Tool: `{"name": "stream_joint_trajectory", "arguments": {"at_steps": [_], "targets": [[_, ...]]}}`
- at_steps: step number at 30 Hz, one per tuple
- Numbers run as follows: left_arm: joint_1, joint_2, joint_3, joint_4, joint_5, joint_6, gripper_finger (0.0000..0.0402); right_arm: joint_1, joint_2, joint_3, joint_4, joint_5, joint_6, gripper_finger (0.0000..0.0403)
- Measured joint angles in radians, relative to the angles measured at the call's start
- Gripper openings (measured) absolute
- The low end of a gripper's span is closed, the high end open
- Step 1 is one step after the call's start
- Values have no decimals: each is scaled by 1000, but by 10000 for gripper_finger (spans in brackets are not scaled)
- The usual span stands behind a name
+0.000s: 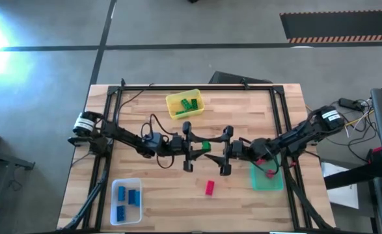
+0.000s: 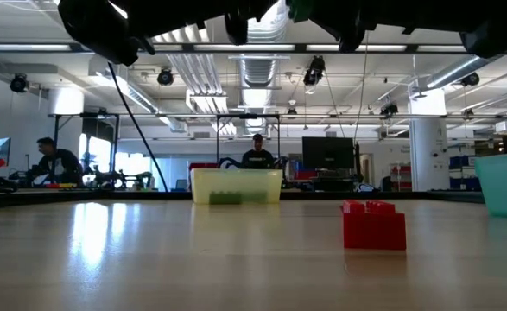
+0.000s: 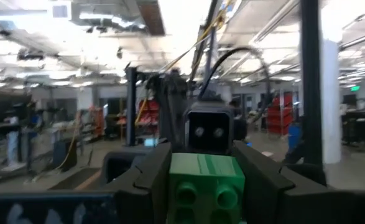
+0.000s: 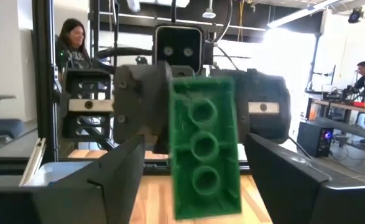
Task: Sort & place blocks by color
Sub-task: Put the green game piece into the yellow bin
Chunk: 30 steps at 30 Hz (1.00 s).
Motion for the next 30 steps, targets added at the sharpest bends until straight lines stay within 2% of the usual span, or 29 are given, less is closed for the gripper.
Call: {"name": "stream_joint_trajectory", "arguments": {"at_steps": [4, 8, 14, 17, 20, 25, 30], "targets": [[3, -12, -1, -70, -59, -24, 125, 0, -66, 0, -101, 3, 4, 288], [5, -55, -1, -220, -153, -40, 125, -2, -157, 0, -269, 11, 57, 307], [55, -208, 9, -664, -406, -49, 125, 1, -320, 0, -569, 130, 132, 315], [121, -276, 25, -894, -504, -49, 125, 0, -386, 0, -666, 174, 154, 310], [234, -309, 23, -994, -520, -49, 125, 1, -433, 0, -669, 199, 149, 304], [418, -304, 18, -998, -479, -75, 125, 0, -483, 0, -656, 206, 146, 296], [499, -254, 11, -1001, -404, -221, 125, 1, -492, 0, -701, 201, 186, 287]]}}
